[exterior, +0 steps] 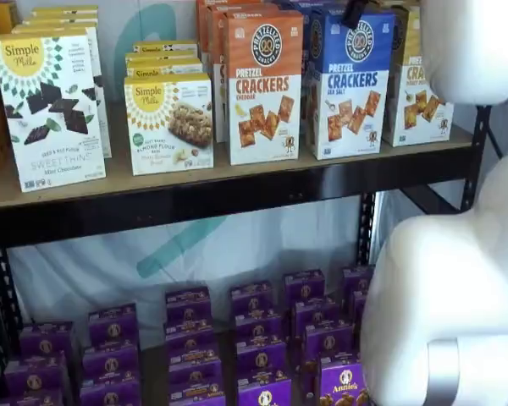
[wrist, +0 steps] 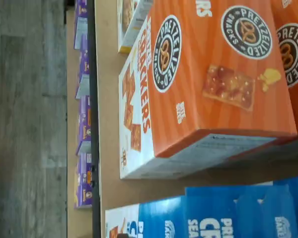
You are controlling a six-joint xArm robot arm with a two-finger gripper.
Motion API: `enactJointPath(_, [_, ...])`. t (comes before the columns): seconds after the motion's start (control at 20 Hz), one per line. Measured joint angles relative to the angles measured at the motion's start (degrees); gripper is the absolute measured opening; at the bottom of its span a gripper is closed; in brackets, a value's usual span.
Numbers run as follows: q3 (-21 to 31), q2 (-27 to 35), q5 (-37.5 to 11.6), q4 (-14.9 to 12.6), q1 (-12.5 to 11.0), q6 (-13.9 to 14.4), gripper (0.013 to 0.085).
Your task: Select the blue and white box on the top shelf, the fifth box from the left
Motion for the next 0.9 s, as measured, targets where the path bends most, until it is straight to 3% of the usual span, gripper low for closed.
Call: enactJointPath(0.9, [-3.89,4.92,2.29,-5.97,3.4,0.81,0.085])
